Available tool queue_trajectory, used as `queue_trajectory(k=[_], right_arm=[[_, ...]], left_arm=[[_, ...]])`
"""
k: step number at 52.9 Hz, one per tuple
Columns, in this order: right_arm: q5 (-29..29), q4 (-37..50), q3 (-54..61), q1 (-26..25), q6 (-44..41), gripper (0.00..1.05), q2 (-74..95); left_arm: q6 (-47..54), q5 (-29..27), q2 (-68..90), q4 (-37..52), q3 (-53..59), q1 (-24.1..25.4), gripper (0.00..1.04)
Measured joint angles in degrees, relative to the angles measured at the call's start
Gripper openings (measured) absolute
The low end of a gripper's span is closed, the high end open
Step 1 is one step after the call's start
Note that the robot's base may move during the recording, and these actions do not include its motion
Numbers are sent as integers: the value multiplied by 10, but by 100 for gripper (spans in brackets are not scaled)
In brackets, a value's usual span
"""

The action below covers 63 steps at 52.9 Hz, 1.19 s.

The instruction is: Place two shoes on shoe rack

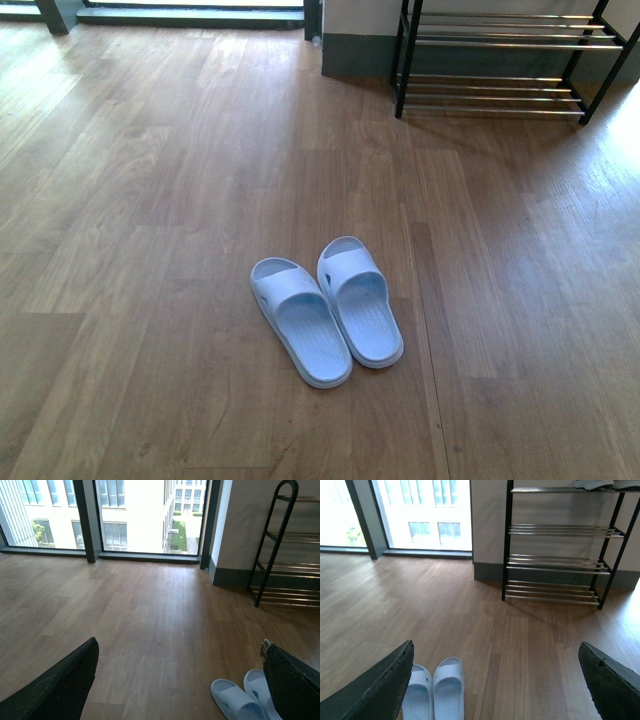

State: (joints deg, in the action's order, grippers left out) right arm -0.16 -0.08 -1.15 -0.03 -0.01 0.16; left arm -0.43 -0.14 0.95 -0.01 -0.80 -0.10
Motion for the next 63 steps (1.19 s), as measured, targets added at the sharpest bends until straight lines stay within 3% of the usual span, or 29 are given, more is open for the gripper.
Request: queue_trajectory(k=[63], right_arm=[[2,0,0,0,0,96,0]], left_arm=[[0,0,0,0,0,0,95]])
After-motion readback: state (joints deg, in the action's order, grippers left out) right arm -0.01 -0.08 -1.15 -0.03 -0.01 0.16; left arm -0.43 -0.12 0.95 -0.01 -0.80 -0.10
